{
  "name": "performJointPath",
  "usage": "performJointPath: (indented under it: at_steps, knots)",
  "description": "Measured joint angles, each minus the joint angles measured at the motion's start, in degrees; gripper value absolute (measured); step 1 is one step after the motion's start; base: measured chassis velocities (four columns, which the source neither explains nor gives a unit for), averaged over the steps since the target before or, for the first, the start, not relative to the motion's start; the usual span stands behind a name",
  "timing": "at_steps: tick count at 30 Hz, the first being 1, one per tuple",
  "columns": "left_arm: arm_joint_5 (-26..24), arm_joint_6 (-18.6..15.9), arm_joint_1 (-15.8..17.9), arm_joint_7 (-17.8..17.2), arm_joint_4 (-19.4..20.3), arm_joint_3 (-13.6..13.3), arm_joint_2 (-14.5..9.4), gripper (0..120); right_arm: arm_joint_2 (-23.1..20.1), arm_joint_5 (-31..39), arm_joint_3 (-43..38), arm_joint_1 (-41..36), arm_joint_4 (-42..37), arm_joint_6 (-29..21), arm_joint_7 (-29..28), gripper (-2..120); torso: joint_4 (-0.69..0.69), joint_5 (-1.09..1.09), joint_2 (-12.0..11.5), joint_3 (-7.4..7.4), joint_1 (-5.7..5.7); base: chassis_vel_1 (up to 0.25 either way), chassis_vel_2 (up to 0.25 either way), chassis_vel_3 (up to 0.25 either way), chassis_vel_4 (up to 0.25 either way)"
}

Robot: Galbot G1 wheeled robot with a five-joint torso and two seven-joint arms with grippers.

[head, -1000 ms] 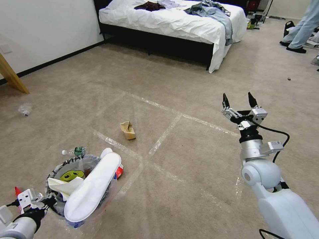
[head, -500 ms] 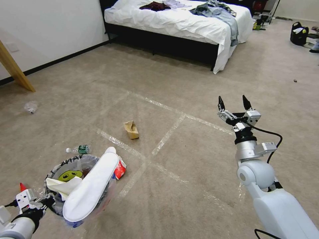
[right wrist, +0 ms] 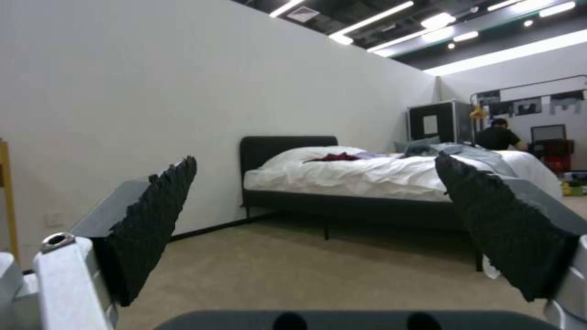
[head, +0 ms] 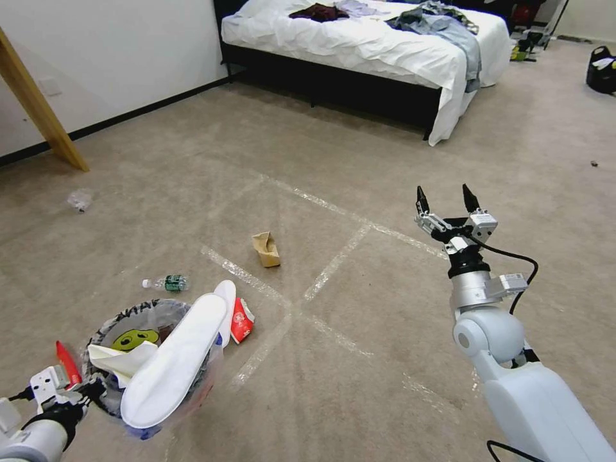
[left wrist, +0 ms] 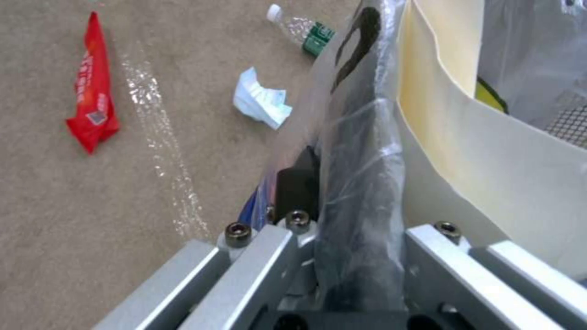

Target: Pick up the trash bin and place the garbage on the floor into it.

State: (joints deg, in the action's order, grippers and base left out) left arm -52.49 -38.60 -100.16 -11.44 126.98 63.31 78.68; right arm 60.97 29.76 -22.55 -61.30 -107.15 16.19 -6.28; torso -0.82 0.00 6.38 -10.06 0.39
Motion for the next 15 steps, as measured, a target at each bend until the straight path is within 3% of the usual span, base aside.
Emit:
performJointPath:
  at_steps: [15]
  knots:
    - [-0.01, 0.03, -0.86, -0.06, 0.84, 0.18, 0.43, 1, 0.31, -0.05, 0.56, 0.11, 0.02, 0.16, 0.05, 99, 0.0, 0.0, 0.0, 0.0, 0.0, 0.002, 0.003, 0.004, 0.002]
